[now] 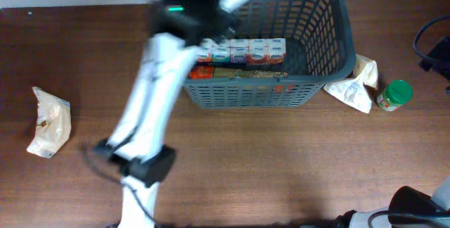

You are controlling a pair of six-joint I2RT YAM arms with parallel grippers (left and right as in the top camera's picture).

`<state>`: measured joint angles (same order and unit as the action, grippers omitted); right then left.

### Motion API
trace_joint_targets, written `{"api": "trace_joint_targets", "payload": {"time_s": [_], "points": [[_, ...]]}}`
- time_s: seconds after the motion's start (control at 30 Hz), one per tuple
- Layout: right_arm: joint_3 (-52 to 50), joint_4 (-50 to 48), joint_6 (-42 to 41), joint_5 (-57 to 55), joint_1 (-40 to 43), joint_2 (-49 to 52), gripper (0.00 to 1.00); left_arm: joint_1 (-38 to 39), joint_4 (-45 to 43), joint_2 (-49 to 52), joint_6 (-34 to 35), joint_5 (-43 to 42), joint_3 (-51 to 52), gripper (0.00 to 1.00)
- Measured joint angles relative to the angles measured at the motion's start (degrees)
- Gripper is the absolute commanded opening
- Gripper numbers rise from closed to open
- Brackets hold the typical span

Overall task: Pack container
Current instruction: 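Place the bread package into the basket with the left gripper, then grasp the left paper bag with the left gripper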

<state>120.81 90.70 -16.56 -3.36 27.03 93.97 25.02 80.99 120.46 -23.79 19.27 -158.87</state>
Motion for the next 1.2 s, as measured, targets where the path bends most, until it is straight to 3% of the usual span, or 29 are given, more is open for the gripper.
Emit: {"api": "trace_joint_targets", "payload": {"time_s": [0.13, 0.33, 0.47, 0.67, 0.9, 1.2], "points": [[0.00, -0.02, 0.02, -0.02, 0.00, 0.00, 0.99, -14.12, 9.22, -11.08, 6.75, -2.75, -2.99, 0.99], [0.00, -0.35, 0.00, -0.02, 0.00, 0.00, 0.99, -32.30, 15.37, -14.32, 10.16, -7.19, -1.29, 0.99], [0.00, -0.48, -0.02, -0.02, 0.00, 0.00, 0.99, -42.71, 13.38, -12.50, 9.97, -11.06, 7.43, 0.99], [0.00, -0.48, 0.02, -0.02, 0.00, 0.00, 0.99, -56.06, 4.52, -11.28, 6.14, -18.01, 29.77, 0.99], [0.00, -0.74, 0.00, -0.02, 0.00, 0.00, 0.99, -63.41, -4.79, -8.13, 4.33, -20.00, 46.82, 1.00], [0.00, -0.92, 0.00, -0.02, 0.00, 0.00, 0.99, -63.98, -8.83, 8.50, 2.08, -22.05, 48.26, 0.99]]}}
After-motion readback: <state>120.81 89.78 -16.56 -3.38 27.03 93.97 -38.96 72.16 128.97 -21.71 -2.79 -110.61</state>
